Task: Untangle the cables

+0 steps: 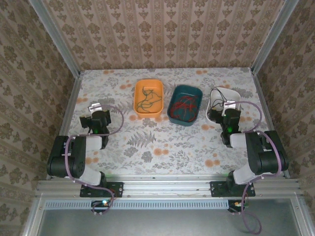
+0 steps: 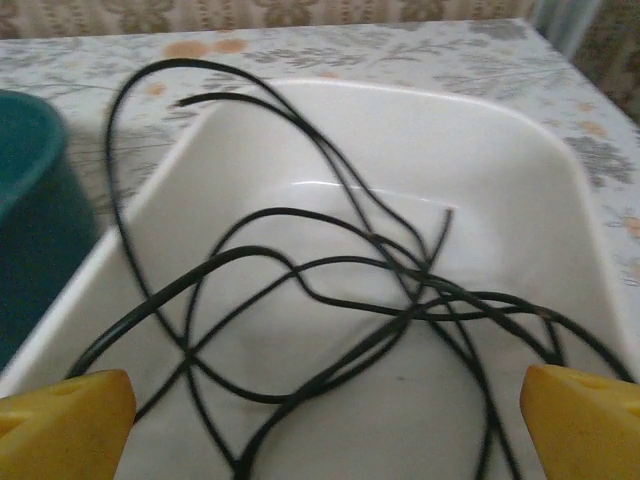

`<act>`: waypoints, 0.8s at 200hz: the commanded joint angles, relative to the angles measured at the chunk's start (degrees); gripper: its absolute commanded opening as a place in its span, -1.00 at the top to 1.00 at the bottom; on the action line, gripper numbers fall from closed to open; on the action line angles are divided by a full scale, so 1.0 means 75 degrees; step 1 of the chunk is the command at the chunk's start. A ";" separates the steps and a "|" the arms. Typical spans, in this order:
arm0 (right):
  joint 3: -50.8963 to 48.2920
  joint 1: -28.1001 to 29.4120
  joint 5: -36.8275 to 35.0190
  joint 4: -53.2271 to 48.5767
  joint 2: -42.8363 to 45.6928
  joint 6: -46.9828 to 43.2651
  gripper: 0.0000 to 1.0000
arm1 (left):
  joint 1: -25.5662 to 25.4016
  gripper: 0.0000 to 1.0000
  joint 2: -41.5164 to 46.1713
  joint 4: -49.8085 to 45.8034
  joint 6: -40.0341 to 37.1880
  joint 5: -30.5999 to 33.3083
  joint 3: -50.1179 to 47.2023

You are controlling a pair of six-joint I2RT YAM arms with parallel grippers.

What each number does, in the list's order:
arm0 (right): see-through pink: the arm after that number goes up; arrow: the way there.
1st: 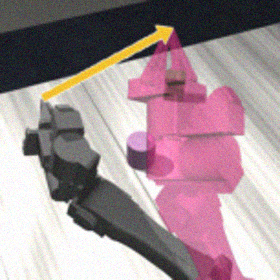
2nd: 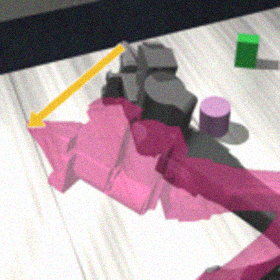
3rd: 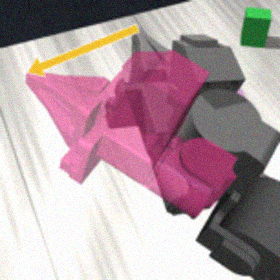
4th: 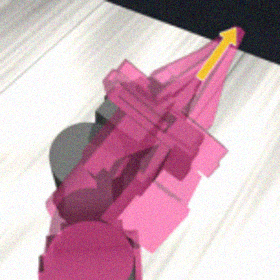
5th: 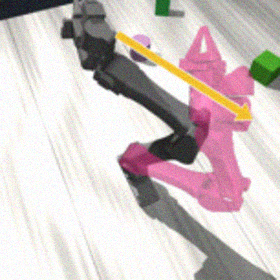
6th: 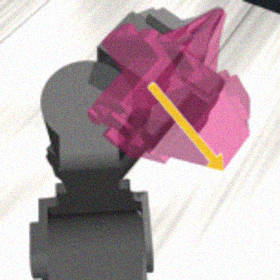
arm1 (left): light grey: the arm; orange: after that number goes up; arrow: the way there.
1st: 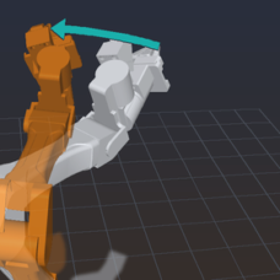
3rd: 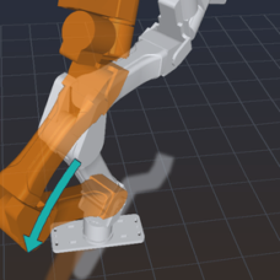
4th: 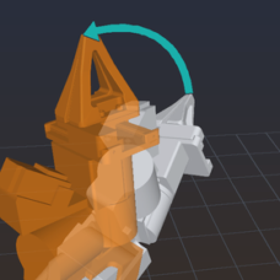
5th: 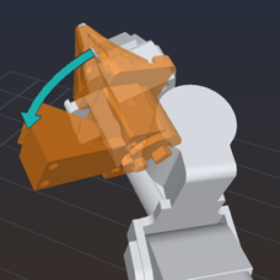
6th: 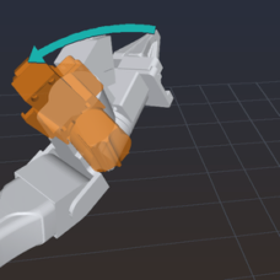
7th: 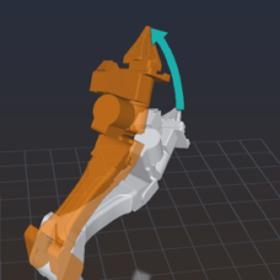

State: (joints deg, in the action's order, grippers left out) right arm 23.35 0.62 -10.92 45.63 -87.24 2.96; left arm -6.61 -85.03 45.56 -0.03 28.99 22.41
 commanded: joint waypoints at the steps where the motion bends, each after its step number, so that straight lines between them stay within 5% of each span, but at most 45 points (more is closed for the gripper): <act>1: -0.0032 0.0034 0.0562 0.0457 -0.0028 0.0004 -1.00 | 0.0124 -1.00 -0.0282 0.1224 -0.0484 -0.1830 -0.0287; 11: -0.0039 0.0034 0.0564 0.0525 -0.0050 0.0004 -1.00 | 0.0142 -1.00 -0.0902 0.2383 -0.0784 -0.1720 -0.0375; 22: -0.0044 0.0049 0.0543 0.0474 -0.0017 -0.0005 -1.00 | 0.0269 -1.00 -0.0430 0.1047 -0.0329 -0.2067 -0.0192; 31: -0.0044 0.0066 0.0518 0.0518 -0.0039 -0.0020 -1.00 | 0.0375 -1.00 -0.0726 0.1749 -0.0461 -0.2051 -0.0235; 42: -0.0026 0.0081 0.0495 0.0478 -0.0033 -0.0032 -1.00 | 0.0425 -1.00 -0.0495 0.1022 -0.0226 -0.2183 -0.0107; 160: -0.0007 0.0069 0.0532 0.0432 -0.0051 -0.0020 -1.00 | 0.0471 -1.00 -0.0606 0.1368 -0.0323 -0.2202 -0.0164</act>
State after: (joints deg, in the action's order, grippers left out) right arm 23.33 0.99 -8.05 47.44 -87.24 2.96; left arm -3.33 -89.62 53.69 -1.91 13.26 20.86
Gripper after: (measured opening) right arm 0.999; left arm 0.999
